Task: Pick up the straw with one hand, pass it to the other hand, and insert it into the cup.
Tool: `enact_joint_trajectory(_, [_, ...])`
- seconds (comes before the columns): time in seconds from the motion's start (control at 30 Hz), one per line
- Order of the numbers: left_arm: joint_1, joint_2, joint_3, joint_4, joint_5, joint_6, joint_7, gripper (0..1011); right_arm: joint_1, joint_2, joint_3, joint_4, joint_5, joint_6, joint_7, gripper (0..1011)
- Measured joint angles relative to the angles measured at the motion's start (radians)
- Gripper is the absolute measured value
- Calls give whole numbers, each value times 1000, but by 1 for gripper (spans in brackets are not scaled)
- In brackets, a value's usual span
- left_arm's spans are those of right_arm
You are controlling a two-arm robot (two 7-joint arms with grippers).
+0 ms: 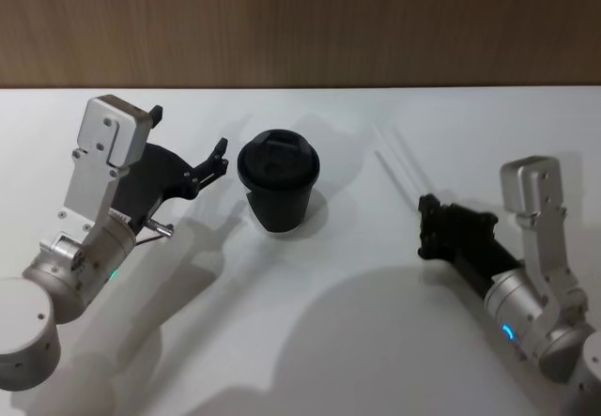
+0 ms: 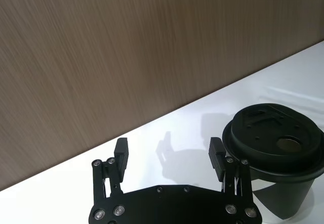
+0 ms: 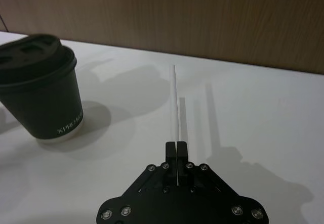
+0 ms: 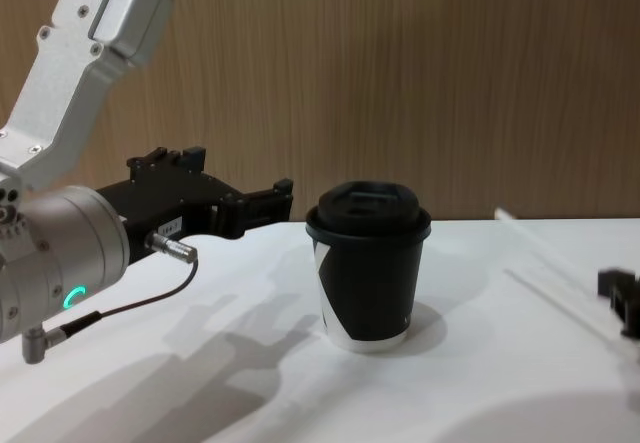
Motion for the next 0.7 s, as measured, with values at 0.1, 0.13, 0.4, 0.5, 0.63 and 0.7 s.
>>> enact_joint_trajectory(0.1, [0,0,0,0,0,0,0,1003,12,0,6,-8,-5,-17,1,16])
enact_joint_trajectory(0.13, [0,0,0,0,0,0,0,1003,19,0,9,-11,-7,-26,3,16])
enact_joint_trajectory(0.4, [0,0,0,0,0,0,0,1003,70,3,14,-28,-13,-83,29,16])
enact_joint_trajectory(0.5, [0,0,0,0,0,0,0,1003,86,6,13,-28,-12,-101,44,16])
enact_joint_trajectory(0.63, [0,0,0,0,0,0,0,1003,122,12,7,-22,3,-141,81,16])
enact_joint_trajectory(0.7, [0,0,0,0,0,0,0,1003,135,14,5,-17,11,-157,94,16])
